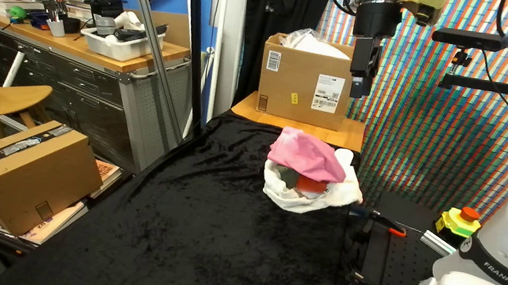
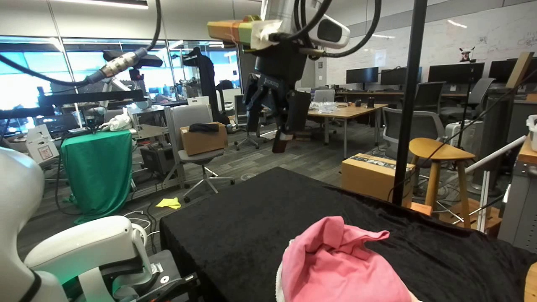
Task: Put the rope, clothes and the stuffed object on top of each other
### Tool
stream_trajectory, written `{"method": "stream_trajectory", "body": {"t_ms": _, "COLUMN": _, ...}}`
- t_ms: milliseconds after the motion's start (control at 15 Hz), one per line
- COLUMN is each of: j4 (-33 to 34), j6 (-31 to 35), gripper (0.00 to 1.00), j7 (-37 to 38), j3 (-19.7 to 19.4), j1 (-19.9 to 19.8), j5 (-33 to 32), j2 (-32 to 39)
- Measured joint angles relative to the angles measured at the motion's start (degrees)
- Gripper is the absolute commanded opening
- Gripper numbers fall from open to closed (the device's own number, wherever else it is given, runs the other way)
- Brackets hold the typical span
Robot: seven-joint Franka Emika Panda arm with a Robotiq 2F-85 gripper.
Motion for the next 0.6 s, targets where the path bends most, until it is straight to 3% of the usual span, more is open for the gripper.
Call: {"method": "stream_trajectory", "body": {"t_ms": 600, "j4": -5.5, "j6": 2.8, "gripper": 1.0, "j7": -2.3, "j3": -0.1, "j1": 0.1, "j5": 0.0, "j2": -8.4}}
